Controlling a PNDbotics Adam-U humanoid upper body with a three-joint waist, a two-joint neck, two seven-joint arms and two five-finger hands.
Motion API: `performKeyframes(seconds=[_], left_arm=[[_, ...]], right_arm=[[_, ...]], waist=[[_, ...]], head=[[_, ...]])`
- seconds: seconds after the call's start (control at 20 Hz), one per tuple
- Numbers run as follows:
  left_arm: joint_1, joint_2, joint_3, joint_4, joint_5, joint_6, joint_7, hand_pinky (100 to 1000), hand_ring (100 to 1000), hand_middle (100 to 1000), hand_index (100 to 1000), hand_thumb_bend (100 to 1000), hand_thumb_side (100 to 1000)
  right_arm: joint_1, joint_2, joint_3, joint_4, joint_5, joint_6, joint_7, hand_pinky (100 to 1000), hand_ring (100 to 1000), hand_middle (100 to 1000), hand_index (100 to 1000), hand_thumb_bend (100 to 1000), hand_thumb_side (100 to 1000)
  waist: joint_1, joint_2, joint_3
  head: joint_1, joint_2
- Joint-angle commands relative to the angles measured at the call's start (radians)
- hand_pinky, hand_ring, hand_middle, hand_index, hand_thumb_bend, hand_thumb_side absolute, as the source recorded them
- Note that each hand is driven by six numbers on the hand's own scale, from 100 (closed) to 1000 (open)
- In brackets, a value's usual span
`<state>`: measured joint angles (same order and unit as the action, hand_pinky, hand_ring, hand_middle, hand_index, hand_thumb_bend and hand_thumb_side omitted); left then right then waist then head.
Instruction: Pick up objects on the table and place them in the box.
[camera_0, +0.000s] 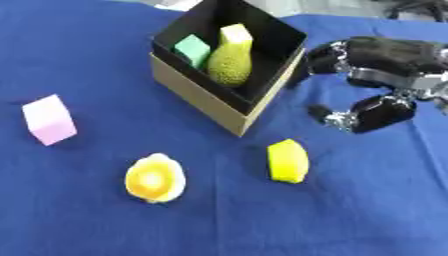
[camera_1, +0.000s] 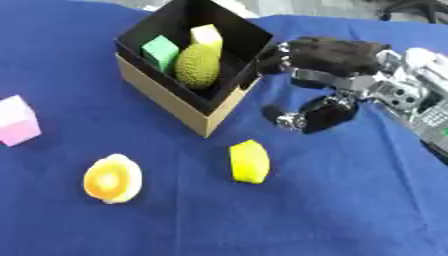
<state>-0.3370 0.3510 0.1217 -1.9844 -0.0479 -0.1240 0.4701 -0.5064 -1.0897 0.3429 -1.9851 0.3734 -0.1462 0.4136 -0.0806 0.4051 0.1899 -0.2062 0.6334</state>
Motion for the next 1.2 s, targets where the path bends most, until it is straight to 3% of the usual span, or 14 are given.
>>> performKeyframes(seconds=[0.05,0.4,1.2], left_arm=[[-0.009,0.009,0.008,-0.016,0.003,0.000,0.000,776,730,625,766,135,592],[-0.009,0.006,0.007,-0.016,0.005,0.002,-0.004,776,730,625,766,135,594],[-0.018,-0.005,0.005,-0.016,0.009,0.001,-0.008,775,732,627,766,132,594]], right_arm=[[0.004,-0.019,0.019,-0.015,0.030,0.004,0.020,844,818,757,815,298,100],[0.016,0.006,0.026,-0.015,0.040,0.066,0.040,845,821,760,826,294,100],[0.011,0.071,0.087,-0.015,0.090,0.086,0.145,847,827,773,838,255,100]], waist=[[0.008,-0.027,0.001],[0.008,-0.025,0.002],[0.014,-0.009,0.009]], head=[[-0.005,0.004],[-0.005,0.006],[-0.046,-0.009]])
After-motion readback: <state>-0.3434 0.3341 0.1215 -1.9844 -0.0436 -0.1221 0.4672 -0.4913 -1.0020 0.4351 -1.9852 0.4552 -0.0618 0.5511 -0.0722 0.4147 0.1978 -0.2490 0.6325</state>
